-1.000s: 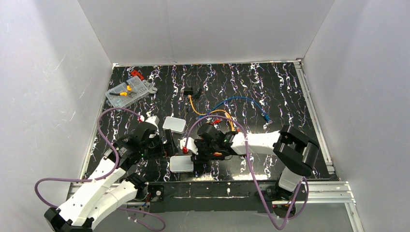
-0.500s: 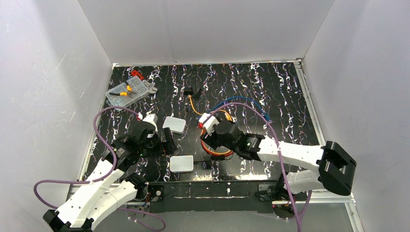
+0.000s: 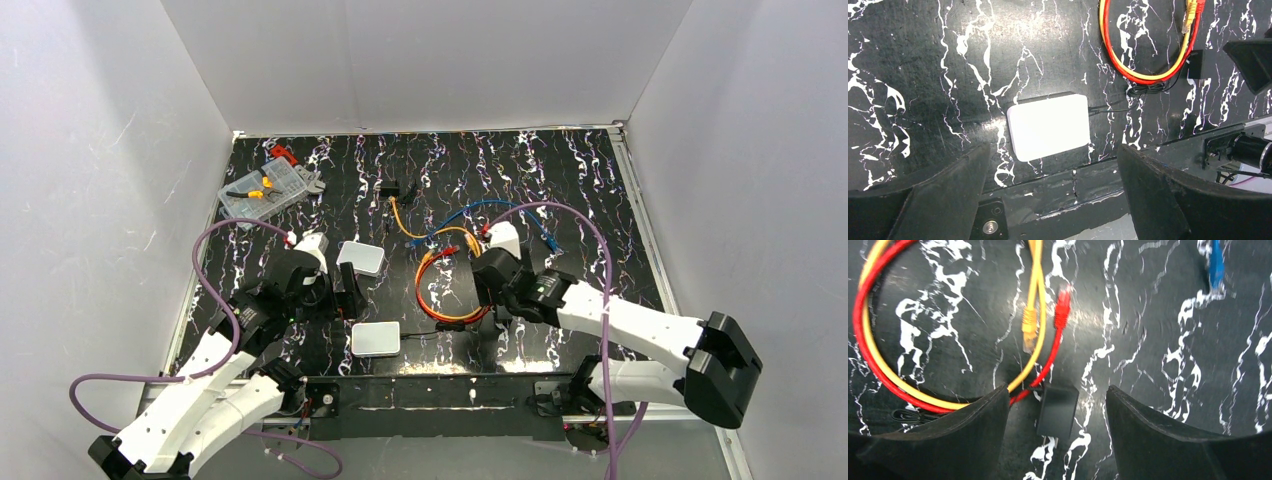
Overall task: Insert the plug into the switch port
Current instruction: Insert the power into the switch port, then pick up the power from the center of the board.
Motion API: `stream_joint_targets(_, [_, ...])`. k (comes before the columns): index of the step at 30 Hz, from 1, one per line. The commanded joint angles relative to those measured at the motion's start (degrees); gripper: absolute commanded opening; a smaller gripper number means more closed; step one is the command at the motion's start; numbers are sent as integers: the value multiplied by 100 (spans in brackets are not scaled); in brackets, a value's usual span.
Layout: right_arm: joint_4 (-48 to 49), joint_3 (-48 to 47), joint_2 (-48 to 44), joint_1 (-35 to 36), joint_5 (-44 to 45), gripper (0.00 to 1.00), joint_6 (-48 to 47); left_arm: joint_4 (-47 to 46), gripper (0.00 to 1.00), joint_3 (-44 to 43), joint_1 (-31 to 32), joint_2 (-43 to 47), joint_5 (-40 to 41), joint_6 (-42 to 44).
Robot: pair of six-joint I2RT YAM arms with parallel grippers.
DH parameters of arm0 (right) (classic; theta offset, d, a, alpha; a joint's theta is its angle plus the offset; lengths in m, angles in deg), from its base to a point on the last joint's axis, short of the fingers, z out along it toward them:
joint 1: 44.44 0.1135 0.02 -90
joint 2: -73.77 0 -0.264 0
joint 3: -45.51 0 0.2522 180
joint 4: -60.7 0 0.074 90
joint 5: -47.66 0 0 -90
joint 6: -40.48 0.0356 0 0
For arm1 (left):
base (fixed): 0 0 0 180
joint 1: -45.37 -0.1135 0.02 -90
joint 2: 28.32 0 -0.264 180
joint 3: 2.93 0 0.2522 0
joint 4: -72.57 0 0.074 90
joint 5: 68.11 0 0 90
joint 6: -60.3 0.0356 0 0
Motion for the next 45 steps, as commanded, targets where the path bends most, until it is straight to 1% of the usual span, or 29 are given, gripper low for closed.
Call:
stream_joint_targets(1, [-640,315,-312,-304,-366,77,1091,-125,98,74,26,1,-105,132])
stream_joint_targets(3, [-623,425,-353,-400,-625,77,1232,-149,98,83,26,-18,-152,137])
stream_joint_targets(7, [-552,598,-329,-556,-846,77,1456,-195,98,104,26,-59,-227,166])
stream_joint_targets(15, [-245,709,122,-731,-1369,77,1616,-229,98,116,26,-93,-279,184])
stream_joint_targets(19, [-171,749,307,-768,-1519,73,1686,-242,98,125,26,-116,-279,188])
stream_joint_targets(24, [-142,817,375,-795,-1524,63,1715,-255,98,134,26,-145,-279,199])
stream_joint_targets(26, [-127,828,397,-804,-1526,56,1680,-281,98,135,26,-175,-463,199])
stream_joint_targets(27, [-115,834,406,-814,-1541,52,1658,-278,100,134,26,-200,-497,196])
stream_joint_targets(30, [-112,824,432,-826,-1539,41,1571,-278,99,127,26,-274,-540,207])
stream_joint_targets(32, [-164,756,415,-829,-1444,33,1428,-273,100,124,26,-309,-550,211])
stream_joint_targets(33, [-199,696,396,-834,-1389,26,1341,-277,100,125,30,-319,-555,207])
stream_joint_targets(35, [-278,584,334,-835,-1278,18,1174,-292,100,129,31,-327,-572,210])
stream_joint_targets(37, [-327,442,285,-835,-1241,15,981,-321,100,138,26,-369,-645,209])
stream_joint_targets(42, [-455,-55,217,-833,-1177,15,453,-534,100,260,25,-616,-1034,106])
stream_joint_targets(45, [-481,-339,122,-823,-1219,13,249,-733,100,389,26,-682,-1086,-19])
